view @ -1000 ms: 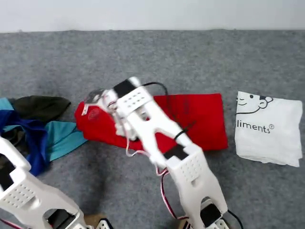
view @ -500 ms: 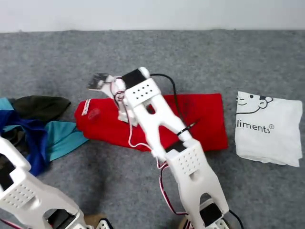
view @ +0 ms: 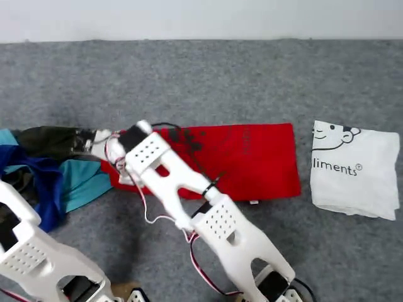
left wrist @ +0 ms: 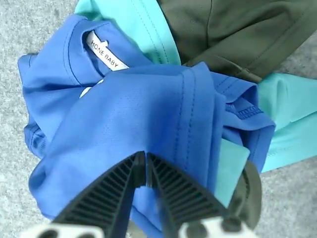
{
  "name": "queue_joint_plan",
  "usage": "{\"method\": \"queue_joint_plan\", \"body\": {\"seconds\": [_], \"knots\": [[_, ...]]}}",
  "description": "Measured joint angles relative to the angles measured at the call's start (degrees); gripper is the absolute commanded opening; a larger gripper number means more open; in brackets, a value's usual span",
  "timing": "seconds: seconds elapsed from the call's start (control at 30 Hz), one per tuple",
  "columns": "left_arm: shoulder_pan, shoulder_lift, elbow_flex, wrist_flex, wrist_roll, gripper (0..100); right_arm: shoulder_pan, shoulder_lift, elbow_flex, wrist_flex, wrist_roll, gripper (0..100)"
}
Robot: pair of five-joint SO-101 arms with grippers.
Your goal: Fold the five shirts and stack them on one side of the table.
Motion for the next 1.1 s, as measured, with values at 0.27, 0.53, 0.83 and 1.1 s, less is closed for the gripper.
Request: {"method": "queue_joint_plan", "body": {"seconds": [0.27, 0.53, 0.83, 1.1], "knots": [[0.0, 0.0, 0.0, 0.0, 0.0, 2, -1.58, -0.97, -0.09, 1.76, 0.18, 0.9], [0.26, 0.0, 0.0, 0.0, 0.0, 2, -0.79, -4.75, -0.09, -3.52, 0.18, 0.9], [0.79, 0.0, 0.0, 0.0, 0.0, 2, -3.43, 0.44, 0.0, -7.47, 0.09, 0.9], [0.79, -1.76, 0.0, 0.0, 0.0, 2, 1.49, 0.44, -15.38, 7.3, 0.09, 0.9]]}}
